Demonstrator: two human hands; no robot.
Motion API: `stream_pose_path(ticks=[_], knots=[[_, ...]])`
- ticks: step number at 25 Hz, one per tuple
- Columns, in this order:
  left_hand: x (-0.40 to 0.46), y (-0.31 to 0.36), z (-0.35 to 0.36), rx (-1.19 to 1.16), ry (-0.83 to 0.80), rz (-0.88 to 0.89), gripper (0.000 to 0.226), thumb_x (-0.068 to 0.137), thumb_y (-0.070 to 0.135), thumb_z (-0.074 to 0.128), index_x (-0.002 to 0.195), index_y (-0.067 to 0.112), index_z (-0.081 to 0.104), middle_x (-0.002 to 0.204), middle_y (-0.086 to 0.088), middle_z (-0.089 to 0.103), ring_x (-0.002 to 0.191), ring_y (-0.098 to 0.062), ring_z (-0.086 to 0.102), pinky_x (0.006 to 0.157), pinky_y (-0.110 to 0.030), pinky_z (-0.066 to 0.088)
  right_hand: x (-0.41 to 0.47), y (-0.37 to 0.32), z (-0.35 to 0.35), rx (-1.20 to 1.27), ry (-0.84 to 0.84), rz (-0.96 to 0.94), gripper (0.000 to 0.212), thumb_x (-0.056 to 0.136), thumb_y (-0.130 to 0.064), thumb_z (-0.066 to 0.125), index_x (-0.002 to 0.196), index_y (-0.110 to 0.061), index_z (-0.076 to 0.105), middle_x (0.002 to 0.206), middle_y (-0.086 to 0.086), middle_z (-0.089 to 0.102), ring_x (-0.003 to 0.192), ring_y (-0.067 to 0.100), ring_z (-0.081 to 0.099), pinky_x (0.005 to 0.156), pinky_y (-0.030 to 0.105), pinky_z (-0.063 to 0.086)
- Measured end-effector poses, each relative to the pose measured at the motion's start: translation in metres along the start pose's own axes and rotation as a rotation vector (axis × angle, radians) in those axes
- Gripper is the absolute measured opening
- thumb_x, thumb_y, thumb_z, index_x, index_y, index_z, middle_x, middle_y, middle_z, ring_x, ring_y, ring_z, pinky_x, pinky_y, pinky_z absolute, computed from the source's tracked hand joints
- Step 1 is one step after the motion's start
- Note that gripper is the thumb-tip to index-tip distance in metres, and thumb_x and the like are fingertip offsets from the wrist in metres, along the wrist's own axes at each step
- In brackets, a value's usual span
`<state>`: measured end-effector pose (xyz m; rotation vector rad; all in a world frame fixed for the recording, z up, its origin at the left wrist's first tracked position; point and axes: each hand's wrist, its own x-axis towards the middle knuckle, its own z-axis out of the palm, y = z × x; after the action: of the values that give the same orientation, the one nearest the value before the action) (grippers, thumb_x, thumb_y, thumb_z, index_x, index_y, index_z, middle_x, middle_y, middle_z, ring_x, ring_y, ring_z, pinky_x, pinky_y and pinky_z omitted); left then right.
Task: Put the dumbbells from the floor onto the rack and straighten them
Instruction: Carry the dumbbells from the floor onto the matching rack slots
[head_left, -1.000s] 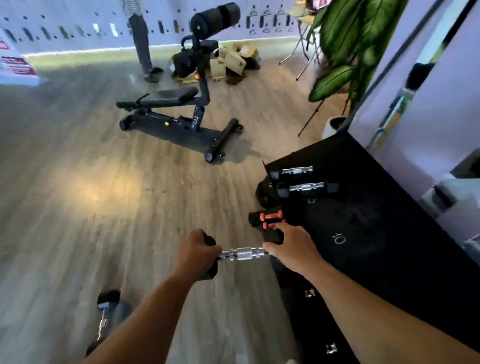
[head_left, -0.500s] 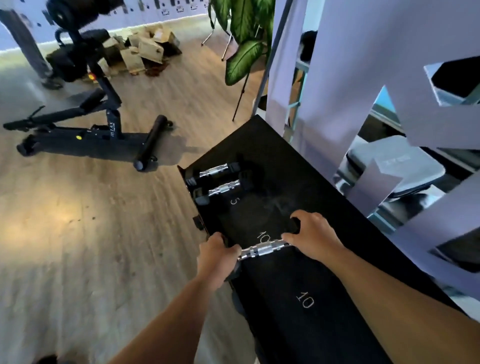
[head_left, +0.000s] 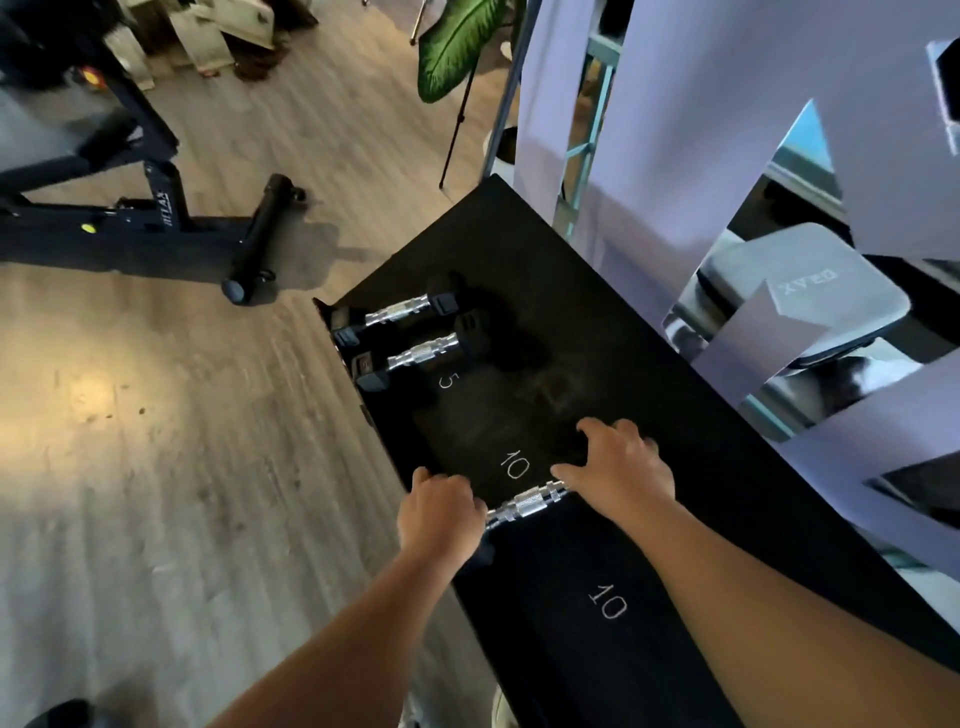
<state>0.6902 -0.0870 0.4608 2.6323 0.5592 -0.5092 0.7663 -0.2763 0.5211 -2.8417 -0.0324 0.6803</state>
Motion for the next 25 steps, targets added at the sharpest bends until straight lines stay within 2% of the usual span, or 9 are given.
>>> stream_pose_path(ticks=[5, 8, 10, 12, 15, 17, 20, 22, 25], knots=[[0.000, -0.014, -0.018, 0.001, -0.034, -0.049, 0.034, 0.097, 0.039, 0.044, 0.102, 0.018, 0.071, 0.107, -0.006, 0.071, 0.105, -0.030, 0.063, 0.082, -0.039, 0.055, -0.001, -0.013, -0.003, -0.011, -0.019, 0.002, 0.068, 0.094, -0.054, 0.058, 0.150, -0.025, 0.034, 0.151, 0.015, 0.032, 0.131, 0.040, 0.043, 0.100, 0.049, 0.047], [-0.005, -0.037, -0.036, -0.028, -0.051, -0.119, 0.042, 0.096, 0.050, 0.044, 0.113, 0.020, 0.068, 0.112, -0.005, 0.069, 0.104, -0.028, 0.065, 0.081, -0.037, 0.052, -0.008, -0.026, 0.001, -0.151, 0.062, -0.114, 0.058, 0.095, -0.052, 0.055, 0.144, -0.024, 0.044, 0.150, 0.012, 0.039, 0.143, 0.037, 0.031, 0.114, 0.063, 0.027], [-0.014, -0.053, -0.050, -0.062, -0.047, -0.143, 0.044, 0.095, 0.053, 0.045, 0.116, 0.020, 0.065, 0.108, -0.004, 0.067, 0.101, -0.027, 0.064, 0.082, -0.038, 0.053, -0.013, -0.042, 0.005, -0.178, 0.071, -0.292, 0.053, 0.095, -0.050, 0.055, 0.140, -0.023, 0.052, 0.145, 0.007, 0.048, 0.145, 0.032, 0.031, 0.119, 0.062, 0.016], [-0.027, -0.071, -0.066, -0.122, -0.014, -0.178, 0.052, 0.090, 0.059, 0.047, 0.120, 0.020, 0.064, 0.108, -0.005, 0.068, 0.100, -0.028, 0.066, 0.086, -0.040, 0.056, -0.018, -0.068, 0.008, -0.120, -0.021, -0.397, 0.054, 0.094, -0.050, 0.057, 0.140, -0.024, 0.054, 0.140, 0.002, 0.053, 0.139, 0.028, 0.040, 0.119, 0.058, 0.021], [-0.063, -0.111, -0.093, -0.238, 0.052, -0.243, 0.073, 0.081, 0.072, 0.045, 0.133, 0.023, 0.060, 0.109, -0.006, 0.072, 0.093, -0.026, 0.071, 0.084, -0.043, 0.060, -0.037, -0.118, 0.017, -0.043, -0.201, -0.445, 0.056, 0.091, -0.052, 0.060, 0.138, -0.021, 0.056, 0.136, 0.002, 0.055, 0.127, 0.030, 0.051, 0.108, 0.053, 0.041], [-0.090, -0.145, -0.111, -0.244, 0.104, -0.304, 0.073, 0.085, 0.073, 0.047, 0.138, 0.024, 0.058, 0.113, -0.007, 0.072, 0.097, -0.026, 0.071, 0.088, -0.040, 0.058, -0.053, -0.155, 0.028, -0.014, -0.250, -0.519, 0.059, 0.090, -0.053, 0.062, 0.136, -0.017, 0.058, 0.136, 0.005, 0.056, 0.123, 0.029, 0.054, 0.101, 0.047, 0.048], [-0.132, -0.208, -0.129, -0.219, 0.179, -0.411, 0.066, 0.093, 0.067, 0.048, 0.140, 0.022, 0.058, 0.130, -0.009, 0.068, 0.116, -0.028, 0.064, 0.093, -0.038, 0.050, -0.084, -0.217, 0.046, -0.020, -0.280, -0.632, 0.066, 0.090, -0.057, 0.060, 0.144, -0.019, 0.054, 0.145, 0.005, 0.053, 0.131, 0.026, 0.051, 0.105, 0.041, 0.046], [-0.158, -0.246, -0.139, -0.252, 0.189, -0.498, 0.064, 0.094, 0.066, 0.047, 0.138, 0.021, 0.060, 0.132, -0.011, 0.065, 0.118, -0.031, 0.062, 0.094, -0.039, 0.049, -0.108, -0.257, 0.056, -0.042, -0.320, -0.693, 0.069, 0.092, -0.058, 0.058, 0.150, -0.021, 0.047, 0.149, 0.004, 0.050, 0.134, 0.024, 0.050, 0.106, 0.037, 0.044], [-0.212, -0.326, -0.151, -0.337, 0.219, -0.651, 0.062, 0.093, 0.067, 0.046, 0.130, 0.020, 0.064, 0.128, -0.012, 0.067, 0.117, -0.031, 0.062, 0.095, -0.038, 0.050, -0.158, -0.329, 0.086, -0.159, -0.391, -0.793, 0.071, 0.091, -0.060, 0.058, 0.149, -0.022, 0.047, 0.143, 0.004, 0.056, 0.127, 0.024, 0.056, 0.099, 0.034, 0.046]])
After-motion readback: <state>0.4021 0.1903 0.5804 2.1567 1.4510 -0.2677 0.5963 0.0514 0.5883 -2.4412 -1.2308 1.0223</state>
